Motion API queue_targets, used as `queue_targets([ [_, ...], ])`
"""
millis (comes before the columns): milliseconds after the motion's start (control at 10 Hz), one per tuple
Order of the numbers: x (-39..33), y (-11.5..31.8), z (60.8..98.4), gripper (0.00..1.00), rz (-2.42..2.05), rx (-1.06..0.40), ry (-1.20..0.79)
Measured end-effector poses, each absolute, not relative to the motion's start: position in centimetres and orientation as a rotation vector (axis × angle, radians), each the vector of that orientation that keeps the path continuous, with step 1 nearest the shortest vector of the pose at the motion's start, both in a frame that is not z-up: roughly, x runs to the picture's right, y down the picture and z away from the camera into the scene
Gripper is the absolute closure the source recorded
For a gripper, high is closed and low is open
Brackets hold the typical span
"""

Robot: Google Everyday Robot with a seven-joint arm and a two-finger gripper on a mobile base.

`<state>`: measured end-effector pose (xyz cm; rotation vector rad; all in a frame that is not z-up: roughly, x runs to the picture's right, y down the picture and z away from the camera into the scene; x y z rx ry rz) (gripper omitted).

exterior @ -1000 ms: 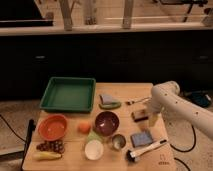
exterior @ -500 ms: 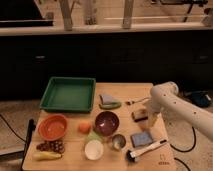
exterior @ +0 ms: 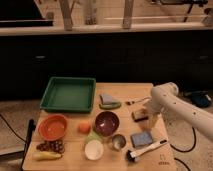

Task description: Place eraser in red bowl

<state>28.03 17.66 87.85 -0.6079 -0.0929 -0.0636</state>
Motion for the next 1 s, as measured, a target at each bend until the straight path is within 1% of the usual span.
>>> queue_targets([
  [1000,28.88,18.04,88.12,0.20,-0.099,-0.614,-0.096],
])
